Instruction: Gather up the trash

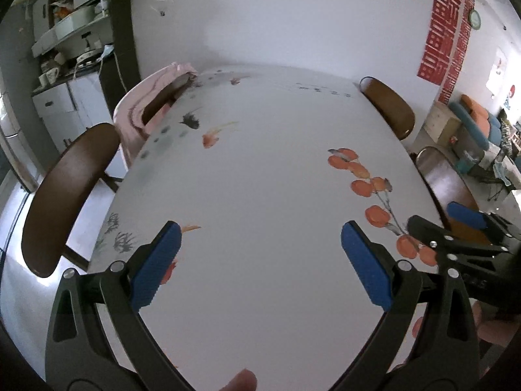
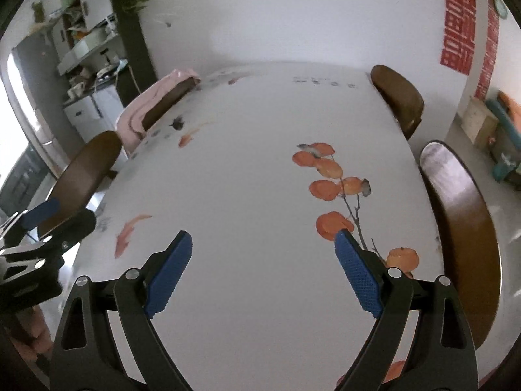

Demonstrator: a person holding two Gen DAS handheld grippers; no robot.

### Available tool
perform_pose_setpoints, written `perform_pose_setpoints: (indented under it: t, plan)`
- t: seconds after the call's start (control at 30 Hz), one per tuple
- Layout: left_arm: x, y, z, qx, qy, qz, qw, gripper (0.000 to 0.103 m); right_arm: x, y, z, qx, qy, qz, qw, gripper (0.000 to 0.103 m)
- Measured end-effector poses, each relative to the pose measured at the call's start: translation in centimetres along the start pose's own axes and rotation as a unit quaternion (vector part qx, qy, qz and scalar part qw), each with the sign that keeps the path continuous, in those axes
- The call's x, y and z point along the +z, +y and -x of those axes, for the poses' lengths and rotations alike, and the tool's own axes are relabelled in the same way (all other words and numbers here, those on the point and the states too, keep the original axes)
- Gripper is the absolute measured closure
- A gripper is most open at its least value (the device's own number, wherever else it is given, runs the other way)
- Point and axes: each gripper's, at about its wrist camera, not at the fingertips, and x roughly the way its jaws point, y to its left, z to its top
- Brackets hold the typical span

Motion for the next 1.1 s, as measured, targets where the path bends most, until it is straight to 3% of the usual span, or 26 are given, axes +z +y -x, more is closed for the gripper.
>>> perform_pose_setpoints:
  t: [0.47, 1.1]
  plan:
    - [0.6, -5.7, -2.0, -0.043, 0.008, -0.048, 0.9979, 0.007, 0.4, -4.3, -0.5, -0.016, -0.004, -0.012, 1.0, 0.014]
    - [1.0, -6.0, -3.1, -0.036, 0.005, -0.054, 0.9979, 0.007, 1.7, -3.8, -2.3, -0.005, -0.004, 0.004, 1.0, 0.014]
